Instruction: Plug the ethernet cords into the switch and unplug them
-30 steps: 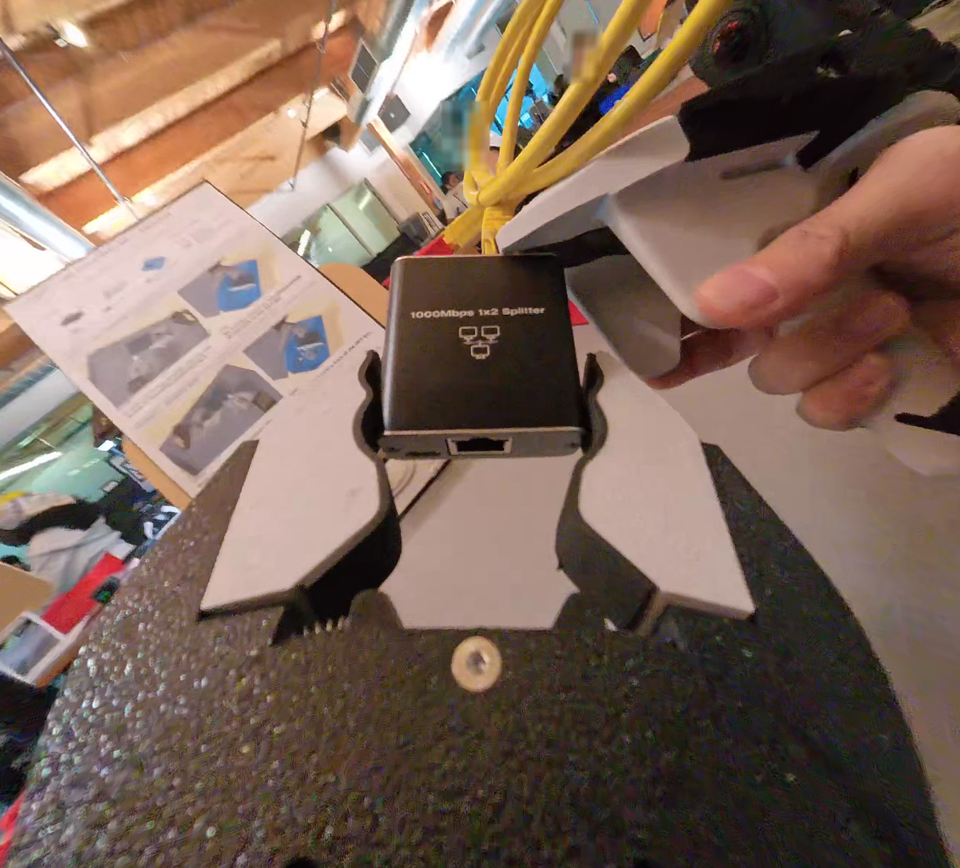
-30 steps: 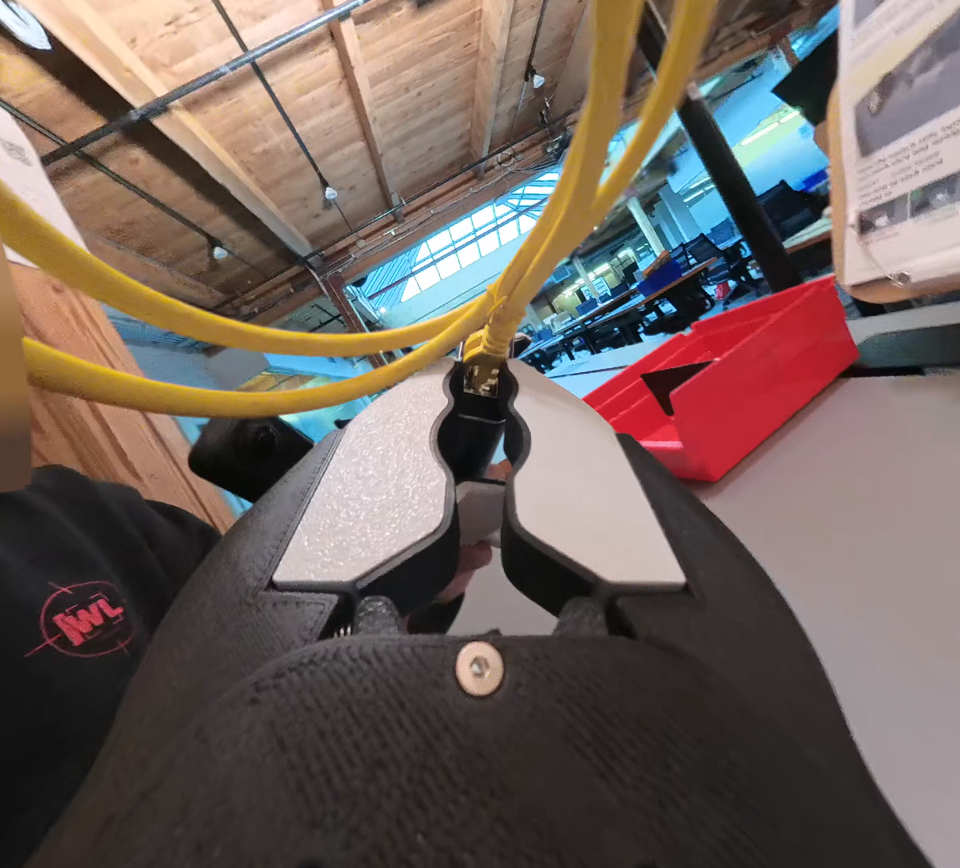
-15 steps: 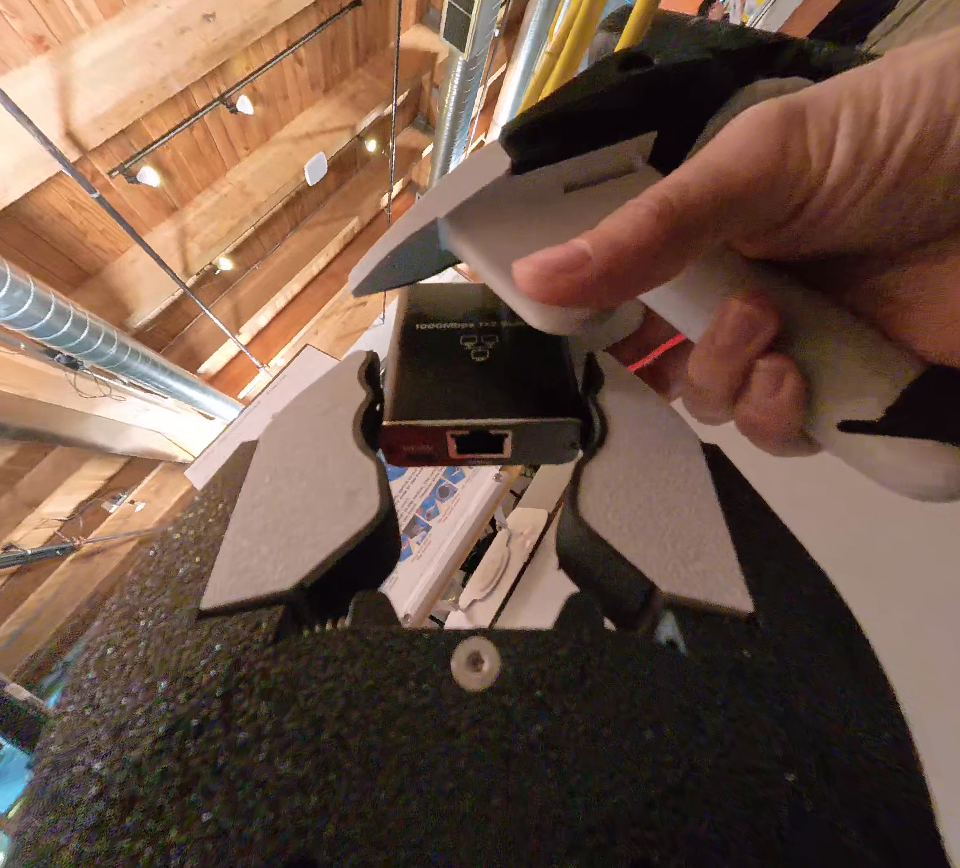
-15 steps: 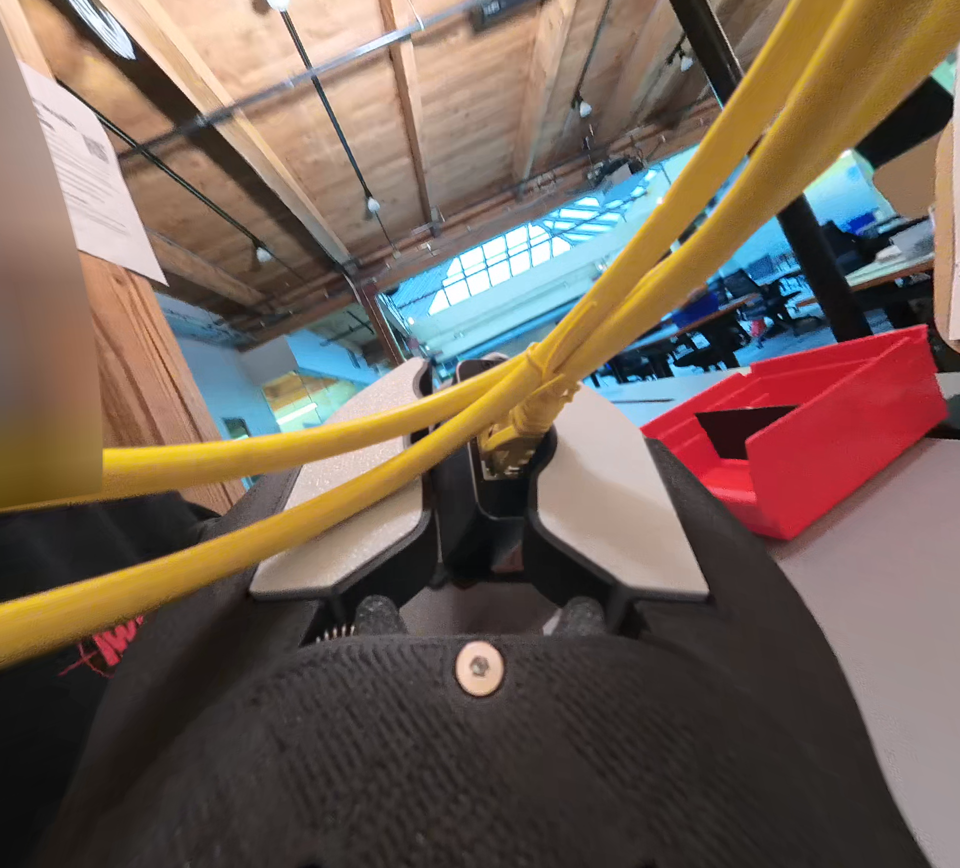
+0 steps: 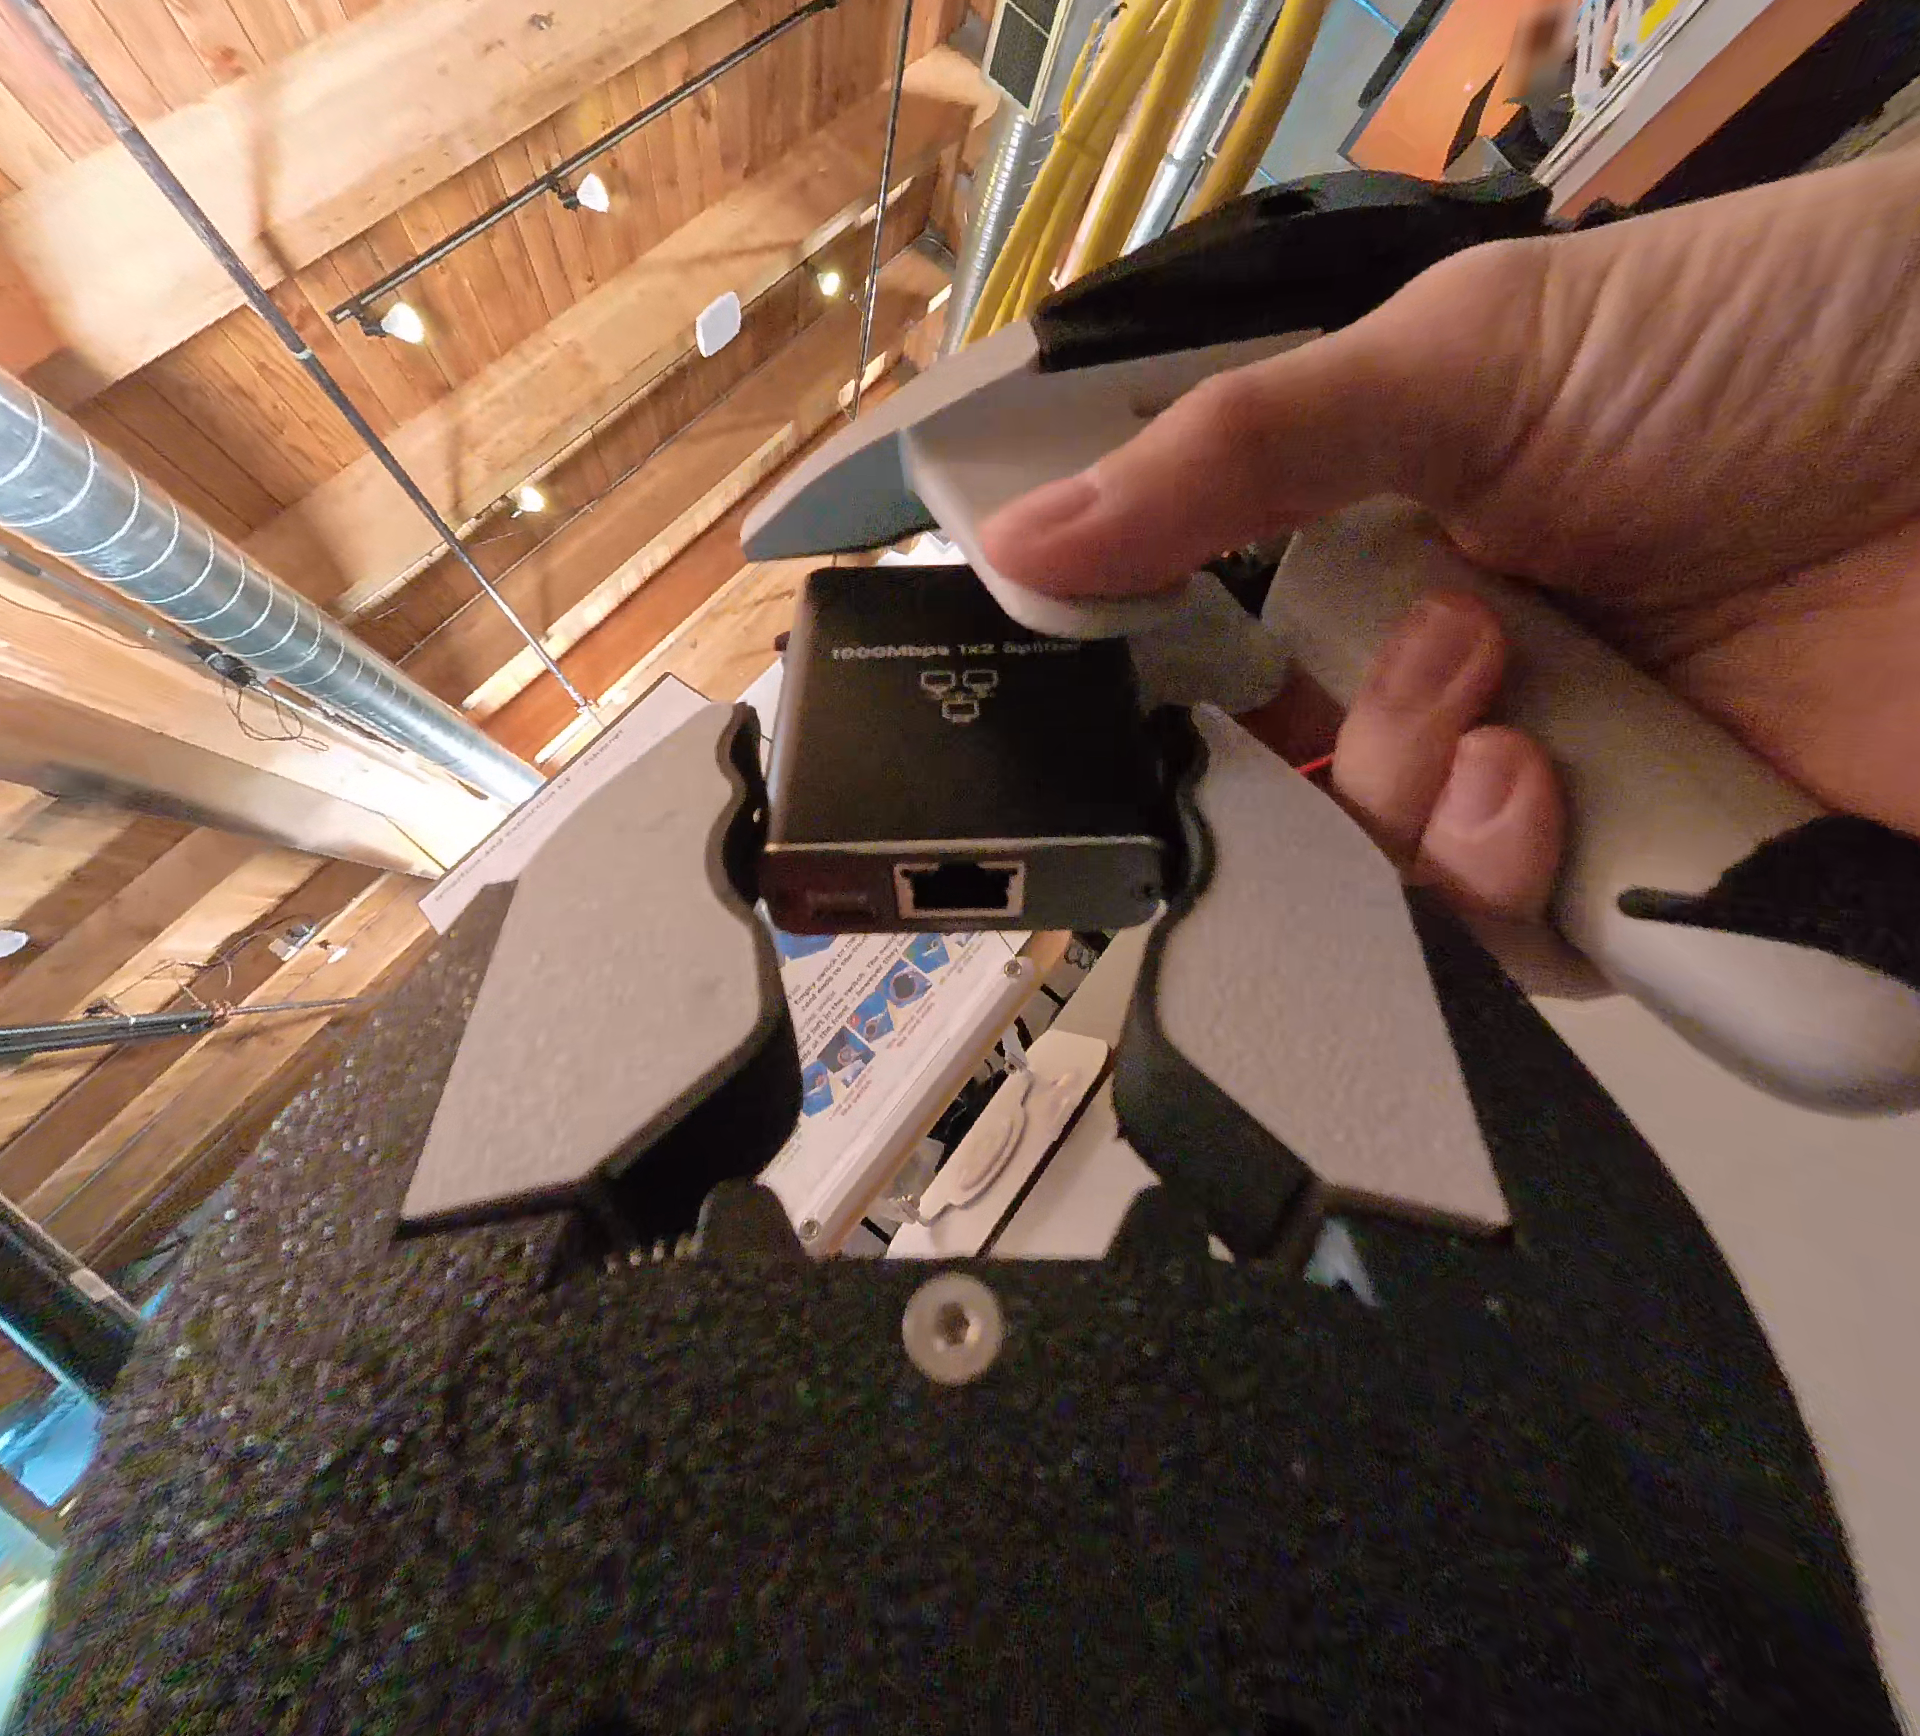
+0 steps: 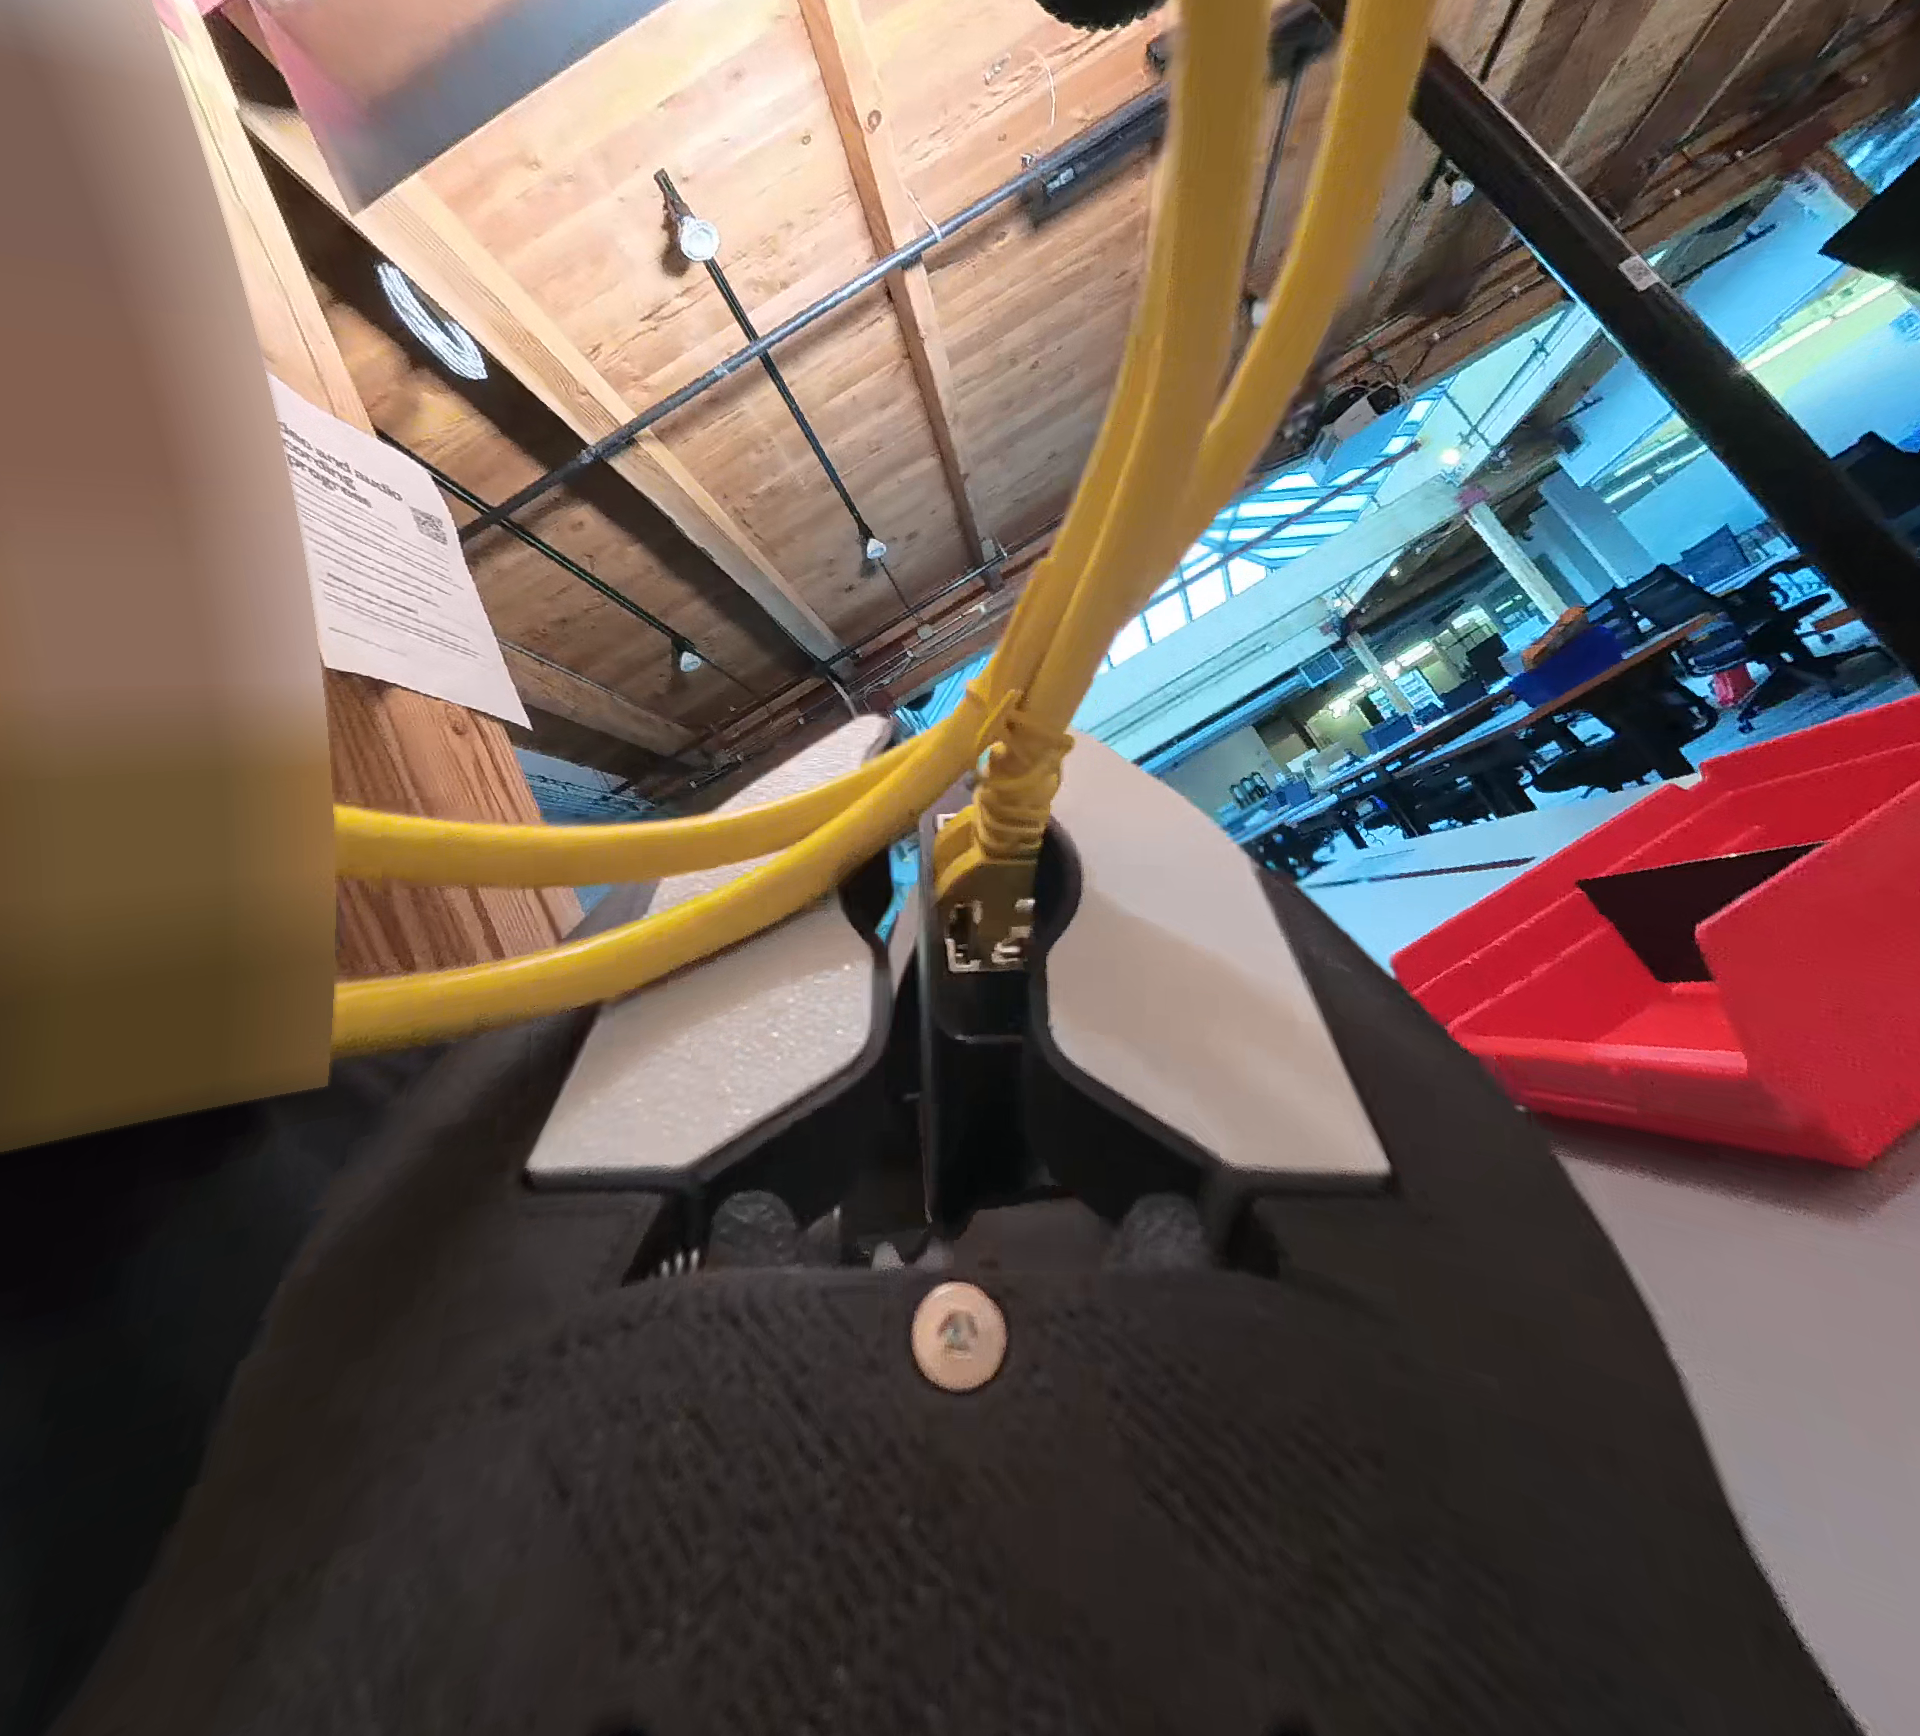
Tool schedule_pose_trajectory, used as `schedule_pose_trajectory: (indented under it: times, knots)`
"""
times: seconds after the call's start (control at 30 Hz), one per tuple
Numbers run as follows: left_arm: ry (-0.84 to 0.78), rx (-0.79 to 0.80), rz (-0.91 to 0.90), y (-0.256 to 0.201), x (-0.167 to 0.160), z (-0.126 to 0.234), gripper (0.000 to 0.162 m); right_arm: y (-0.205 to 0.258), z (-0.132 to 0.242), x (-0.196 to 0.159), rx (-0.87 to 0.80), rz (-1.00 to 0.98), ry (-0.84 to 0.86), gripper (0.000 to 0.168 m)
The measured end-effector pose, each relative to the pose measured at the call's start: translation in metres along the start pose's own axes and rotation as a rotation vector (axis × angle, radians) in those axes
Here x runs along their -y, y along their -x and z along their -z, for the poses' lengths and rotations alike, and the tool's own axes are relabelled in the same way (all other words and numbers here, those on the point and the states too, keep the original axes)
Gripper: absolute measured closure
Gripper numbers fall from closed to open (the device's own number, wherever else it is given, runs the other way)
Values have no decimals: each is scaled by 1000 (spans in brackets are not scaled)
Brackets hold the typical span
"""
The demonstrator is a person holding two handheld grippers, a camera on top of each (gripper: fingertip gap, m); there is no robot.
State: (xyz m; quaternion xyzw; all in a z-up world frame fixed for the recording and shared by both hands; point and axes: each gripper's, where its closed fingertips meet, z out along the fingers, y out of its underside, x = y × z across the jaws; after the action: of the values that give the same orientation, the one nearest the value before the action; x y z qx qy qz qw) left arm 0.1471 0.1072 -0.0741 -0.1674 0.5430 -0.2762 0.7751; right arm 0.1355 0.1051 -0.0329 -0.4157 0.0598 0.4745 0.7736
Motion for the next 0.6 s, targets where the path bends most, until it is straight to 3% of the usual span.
schedule_pose_trajectory:
  times: [0.07,0.6]
  knots:
    - [4,-17,-29,-3,0,-1,87,-3,4,-1,9,-7,18,154]
    - [162,-126,9,-27,-24,-8,87,-34,24,2,26,-161,-76,156]
